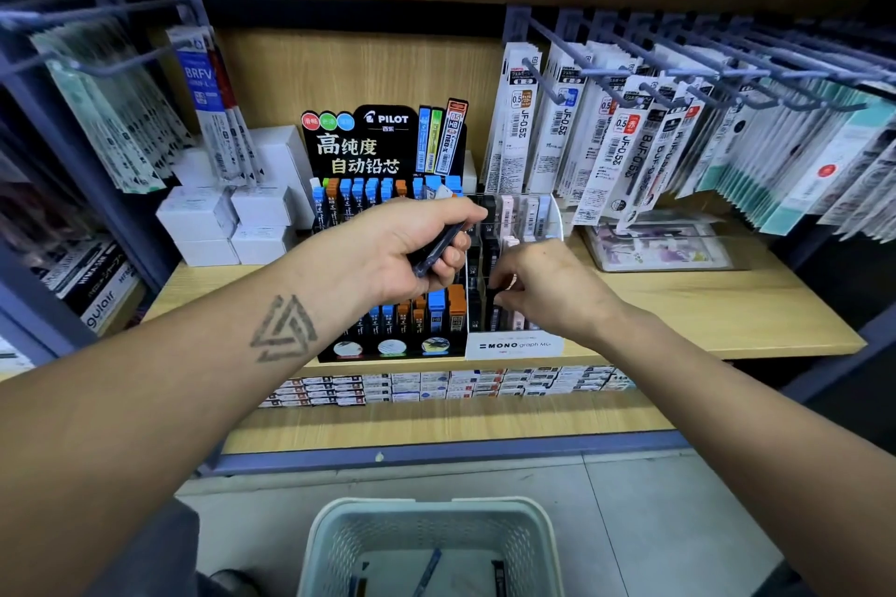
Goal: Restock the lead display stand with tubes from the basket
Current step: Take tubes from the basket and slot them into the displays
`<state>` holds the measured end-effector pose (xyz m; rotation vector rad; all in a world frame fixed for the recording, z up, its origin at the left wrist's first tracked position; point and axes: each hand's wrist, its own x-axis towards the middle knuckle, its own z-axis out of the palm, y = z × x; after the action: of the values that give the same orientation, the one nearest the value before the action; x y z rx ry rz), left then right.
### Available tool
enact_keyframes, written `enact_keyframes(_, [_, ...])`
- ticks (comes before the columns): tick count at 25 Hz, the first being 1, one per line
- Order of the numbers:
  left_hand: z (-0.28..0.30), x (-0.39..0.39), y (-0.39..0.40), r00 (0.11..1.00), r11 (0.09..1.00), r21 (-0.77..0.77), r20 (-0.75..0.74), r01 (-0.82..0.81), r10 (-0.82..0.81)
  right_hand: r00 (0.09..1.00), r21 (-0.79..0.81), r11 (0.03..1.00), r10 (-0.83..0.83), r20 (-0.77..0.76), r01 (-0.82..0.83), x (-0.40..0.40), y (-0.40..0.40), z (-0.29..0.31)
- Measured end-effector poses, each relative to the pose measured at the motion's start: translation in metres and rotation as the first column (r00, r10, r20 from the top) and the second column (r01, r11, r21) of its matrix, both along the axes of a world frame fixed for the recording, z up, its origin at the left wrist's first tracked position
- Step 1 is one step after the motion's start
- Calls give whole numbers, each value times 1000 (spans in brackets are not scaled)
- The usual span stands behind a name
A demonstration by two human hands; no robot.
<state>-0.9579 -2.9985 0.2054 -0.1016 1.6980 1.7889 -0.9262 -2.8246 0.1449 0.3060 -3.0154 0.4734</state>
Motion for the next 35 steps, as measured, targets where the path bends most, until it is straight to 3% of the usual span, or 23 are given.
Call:
enact_keyframes(3, [-2,0,0,1000,1000,-3,-2,2,-2,999,64,998,20,-29,-19,0,-2,0])
enact_keyframes(7, [-3,1,-1,1000,1000,-6,4,-1,1,998,127,992,12,59,-19,6,-6,-2])
enact_keyframes(17, [-3,-1,-2,1000,1000,5,1,-7,7,992,-3,993,-122,38,122,0,-8,-7])
enact_keyframes(24, [-8,1,0,1000,1000,3,-5,9,-9,993,102,991,-96,67,89,2,-8,-4])
enact_keyframes(26, [-11,0,0,1000,1000,1,-1,20,-20,989,3,993,-121,85,121,2,-6,10])
enact_keyframes(27, [-13,0,0,1000,1000,-1,-2,26,-26,984,-192,968,-140,111,160,3,-4,17])
enact_keyframes(28, [-15,0,0,1000,1000,-5,-4,30,-30,977,-464,864,-133,167,197,6,-4,26])
enact_keyframes(29, [-18,-1,1,999,999,-11,-8,31,-31,968,-717,659,-73,241,228,9,-4,34])
enact_keyframes(30, [-21,-1,1,1000,999,-17,-12,28,-28,955,-862,440,30,294,251,13,-6,39])
enact_keyframes(31, [-24,-2,2,1000,1000,-20,-14,22,-22,943,-915,308,122,309,260,16,-8,39])
enact_keyframes(32, [-27,-1,2,1000,1000,-18,-16,12,-12,932,-930,260,184,311,259,18,-12,37])
enact_keyframes(35, [-32,2,3,1000,1000,-9,-9,-7,7,922,-934,225,210,325,278,19,-18,26])
